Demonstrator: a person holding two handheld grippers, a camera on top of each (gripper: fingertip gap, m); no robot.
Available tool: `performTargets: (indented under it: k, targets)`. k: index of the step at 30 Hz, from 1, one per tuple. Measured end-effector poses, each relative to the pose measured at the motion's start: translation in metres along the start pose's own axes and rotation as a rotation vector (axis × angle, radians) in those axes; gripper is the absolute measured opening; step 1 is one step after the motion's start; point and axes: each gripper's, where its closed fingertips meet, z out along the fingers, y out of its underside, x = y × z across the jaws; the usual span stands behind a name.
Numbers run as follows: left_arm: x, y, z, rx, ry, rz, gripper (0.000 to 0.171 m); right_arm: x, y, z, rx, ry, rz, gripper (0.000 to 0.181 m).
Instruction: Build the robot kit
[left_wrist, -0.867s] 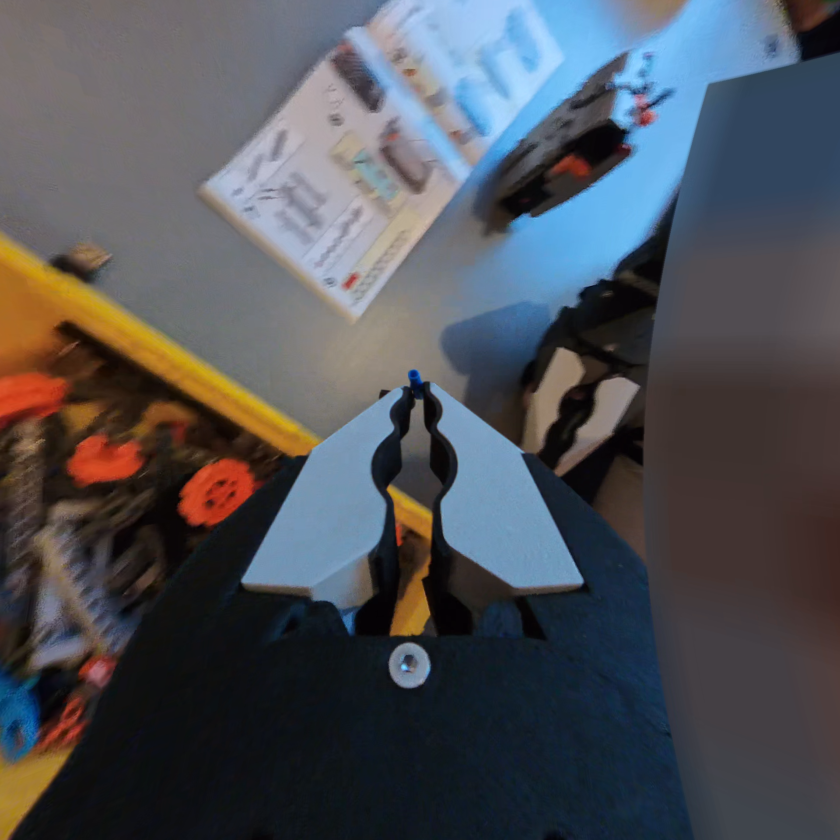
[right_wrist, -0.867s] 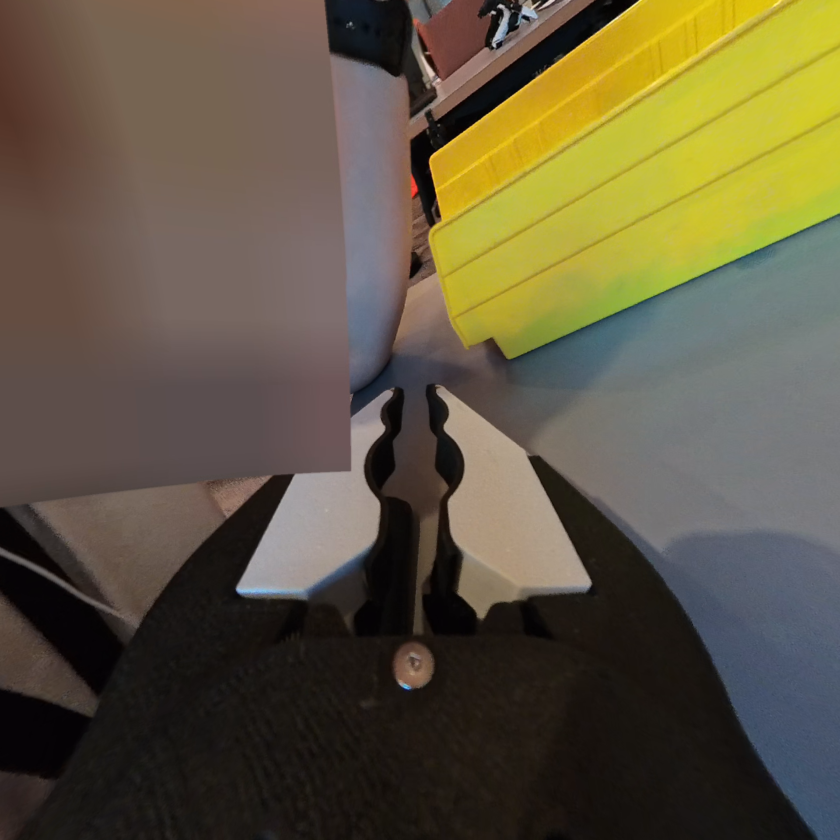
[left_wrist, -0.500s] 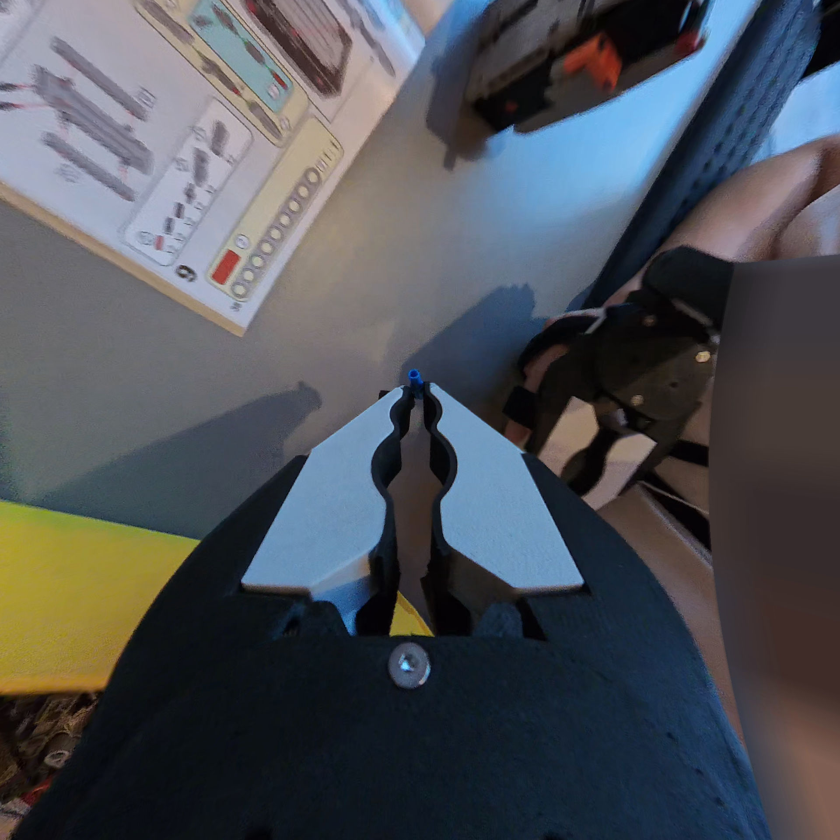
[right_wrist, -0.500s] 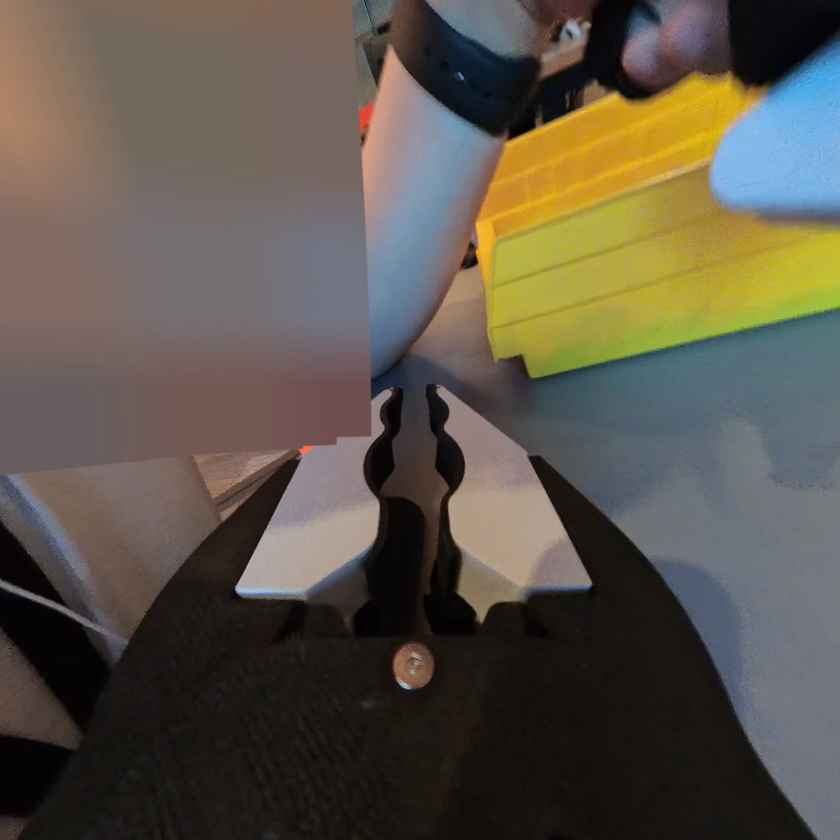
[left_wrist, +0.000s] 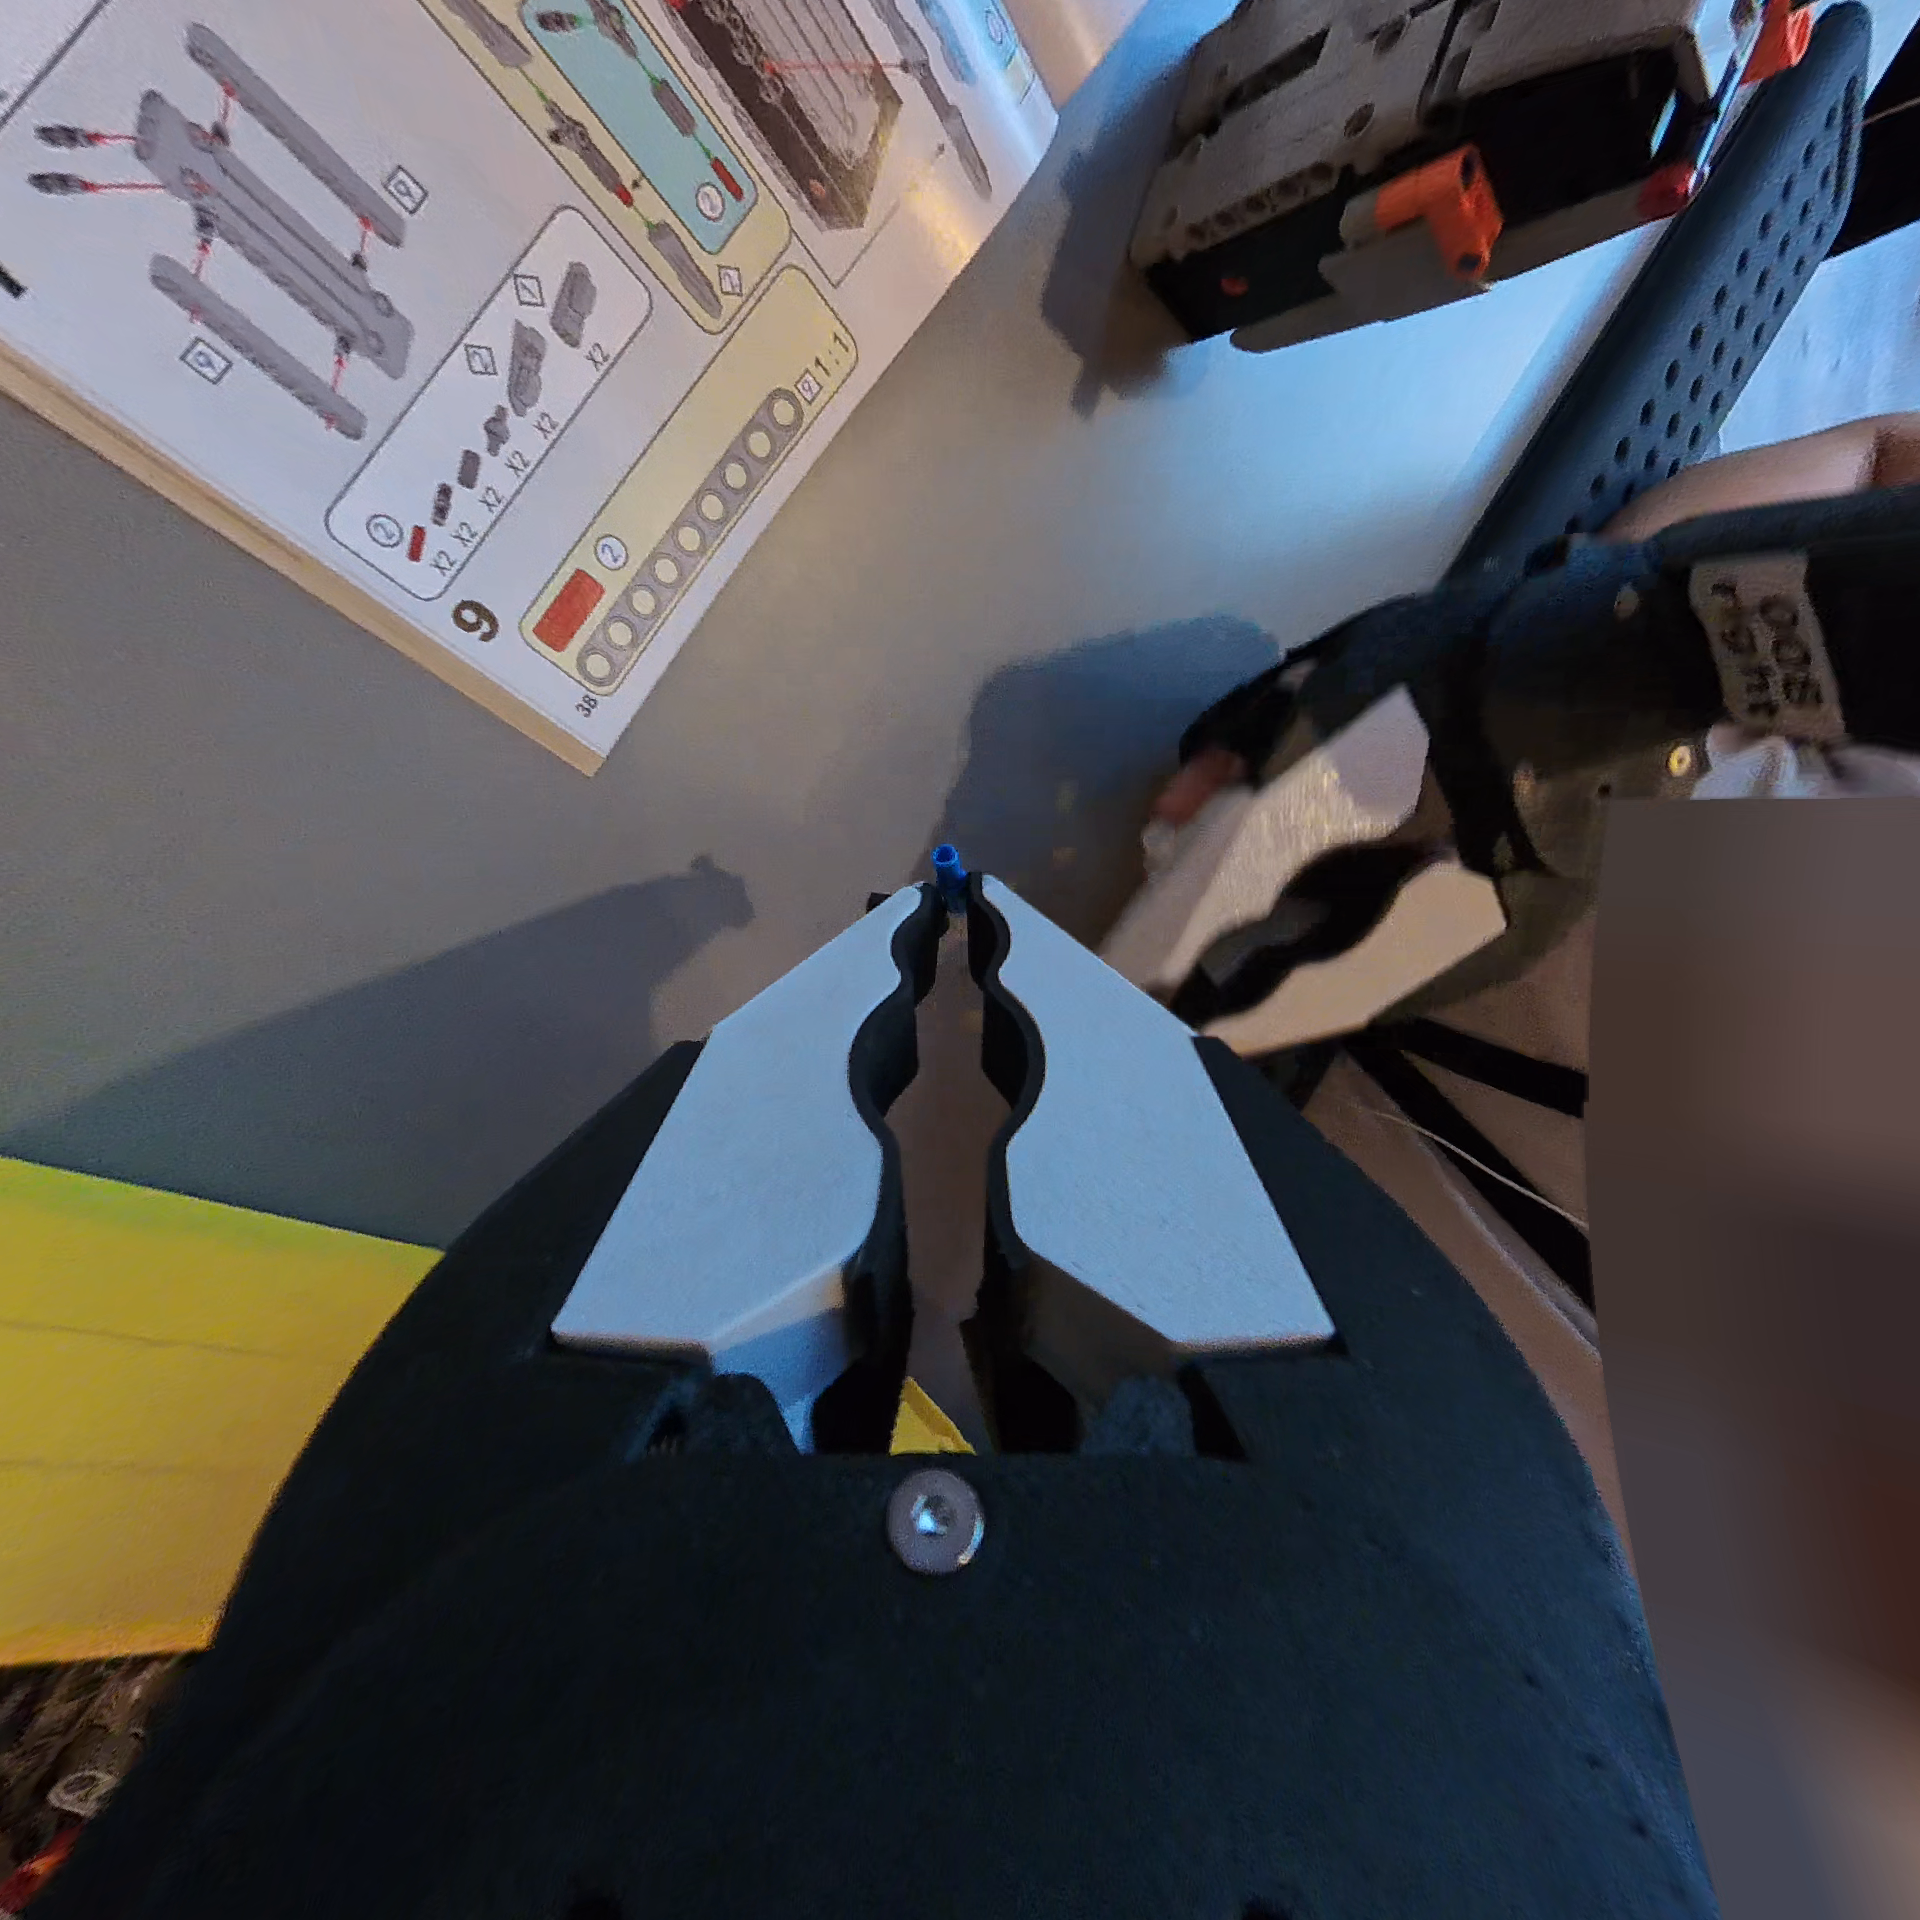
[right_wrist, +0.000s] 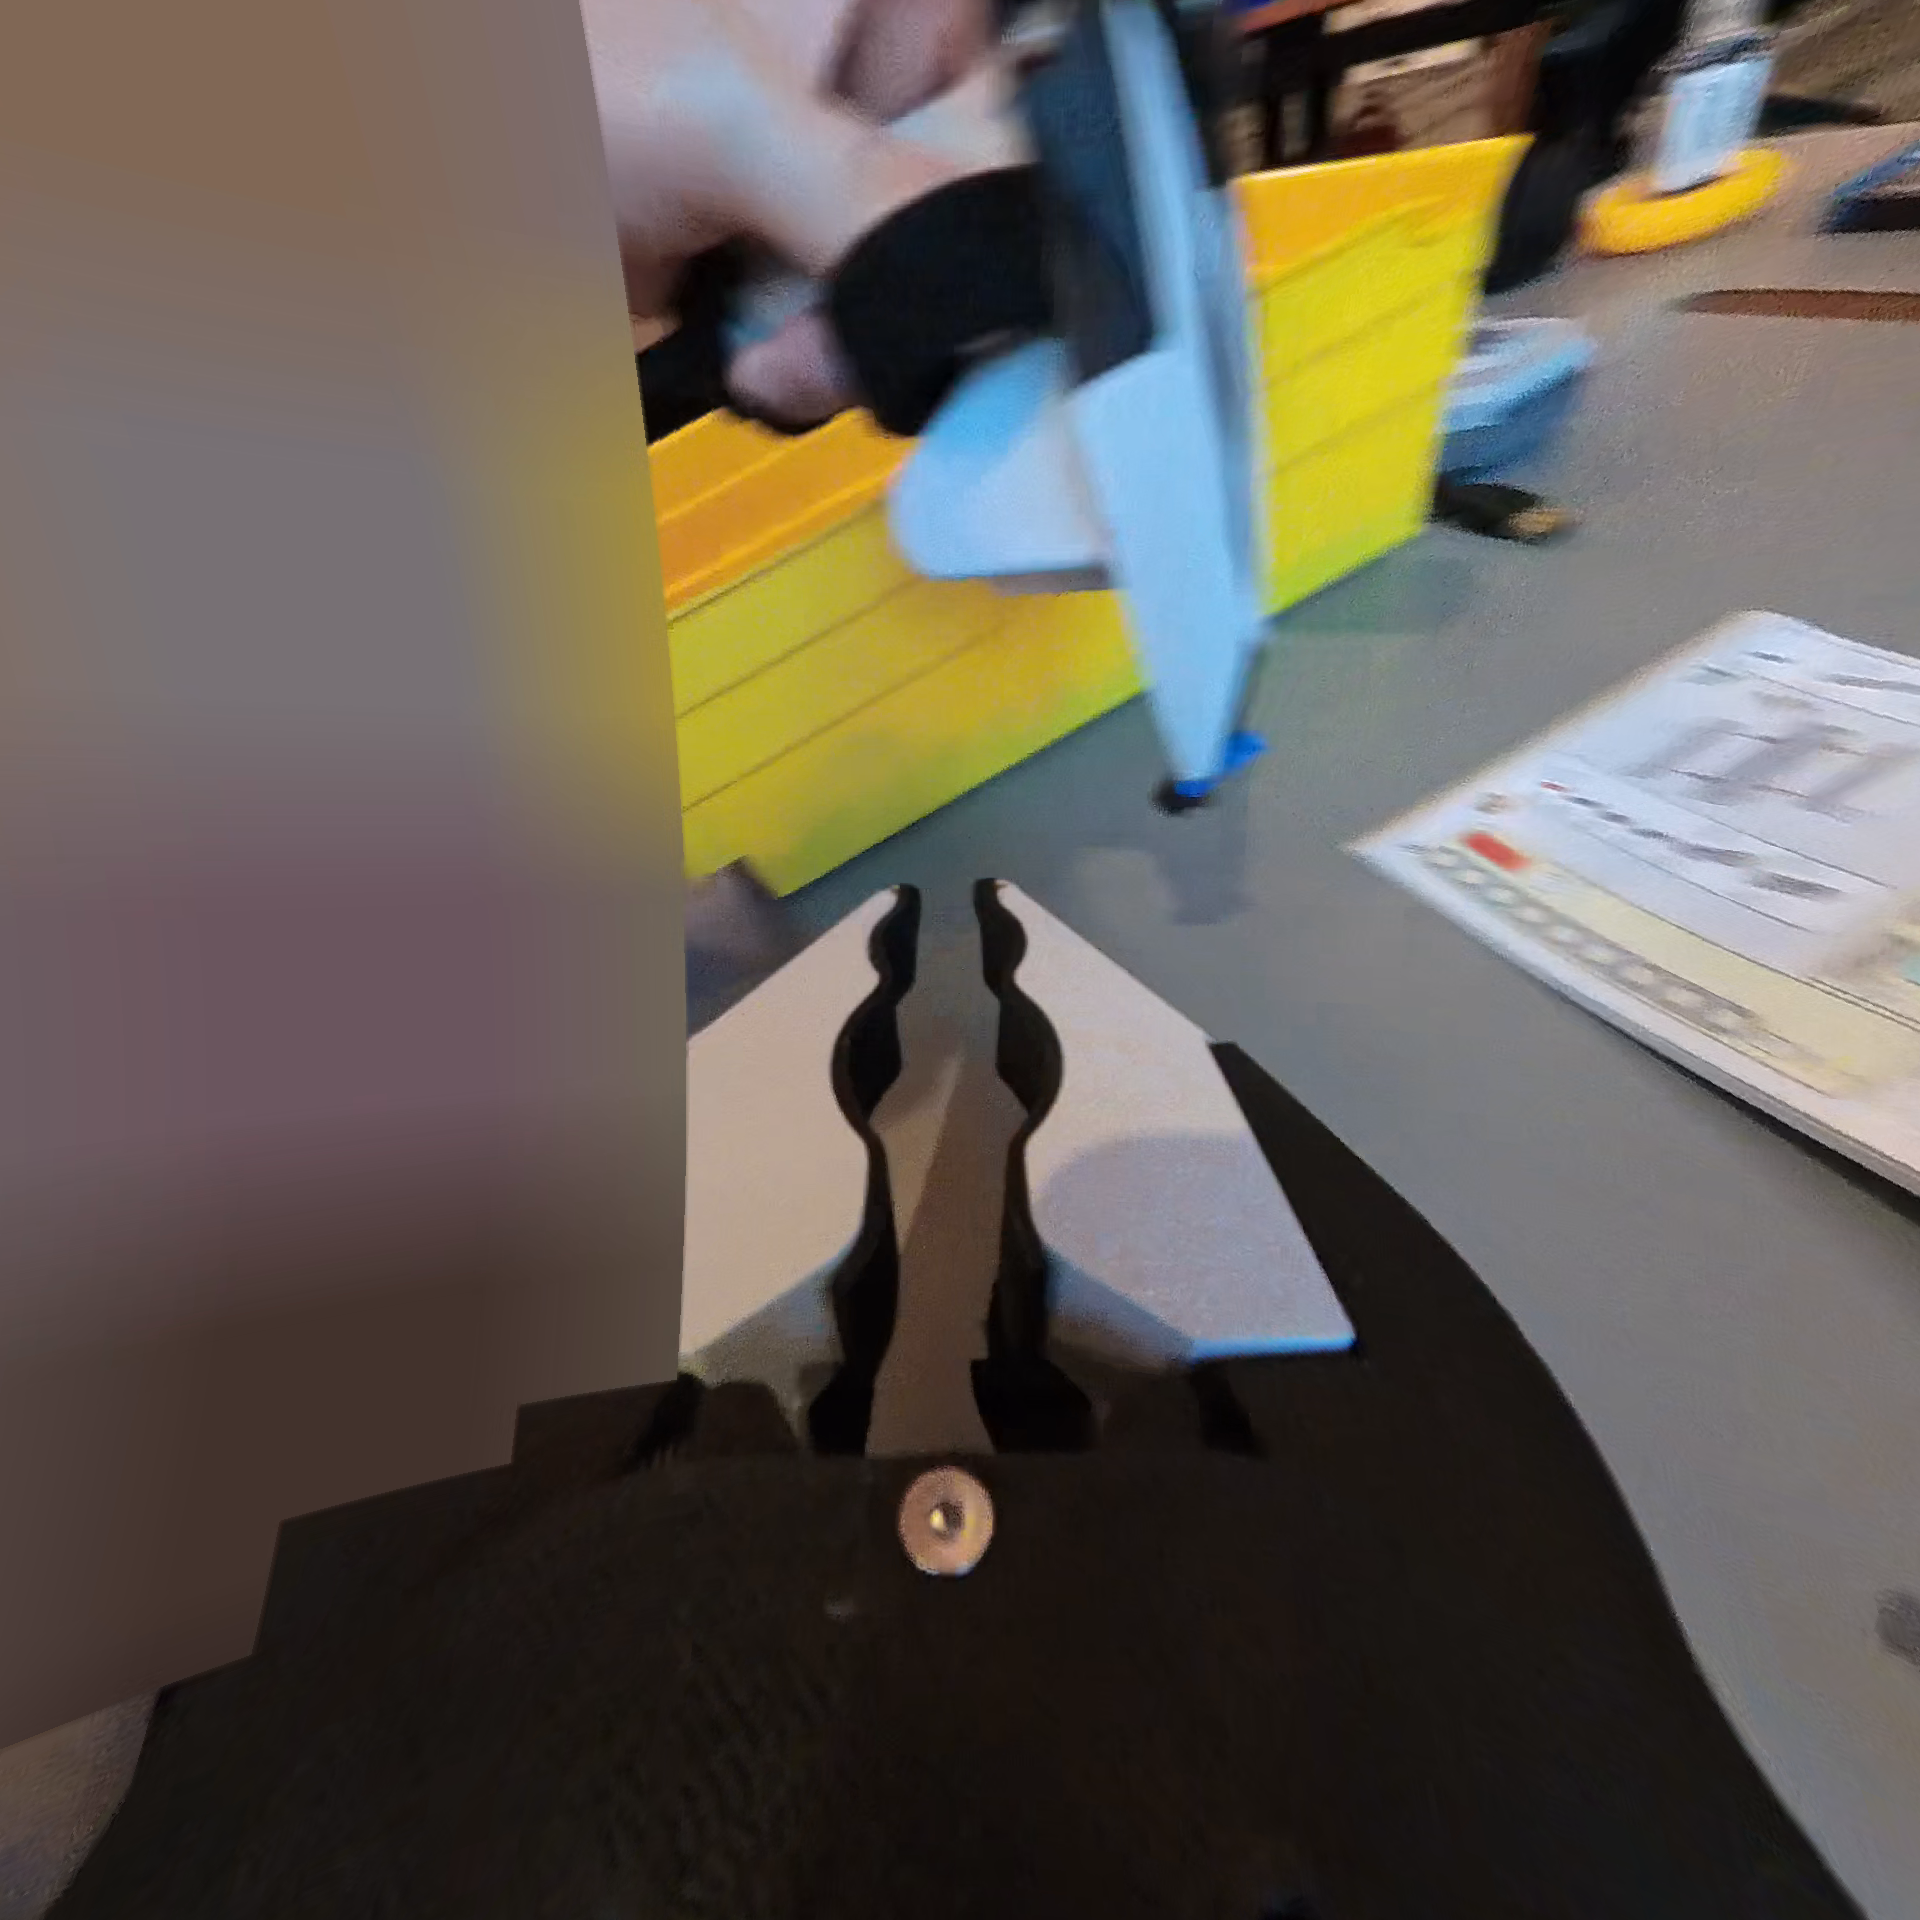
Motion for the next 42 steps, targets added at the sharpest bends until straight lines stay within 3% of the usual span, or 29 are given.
performTargets:
  k: [1,4,7,20,32,42]
  targets:
    - [0.002,-0.001,-0.001,0.005,0.005,0.005,0.003,0.012,-0.001,-0.001,0.009,0.04,0.04,0.021]
    - [0.013,-0.002,0.002,0.003,0.023,0.039,0.003,0.029,0.004,0.0,-0.004,0.093,0.129,0.034]
    - [0.018,0.003,0.009,-0.039,0.009,0.069,0.003,0.032,-0.002,-0.002,0.037,0.095,0.165,0.037]
    - [0.024,-0.001,0.017,-0.039,0.0,0.087,0.003,0.035,-0.004,-0.005,0.057,0.084,0.198,0.019]
    - [0.024,0.001,0.018,-0.054,0.001,0.09,0.003,0.037,-0.001,-0.005,0.041,0.093,0.182,0.014]
    - [0.007,0.004,-0.028,0.078,-0.101,0.055,0.003,0.023,0.009,0.0,-0.063,0.118,-0.001,0.017]
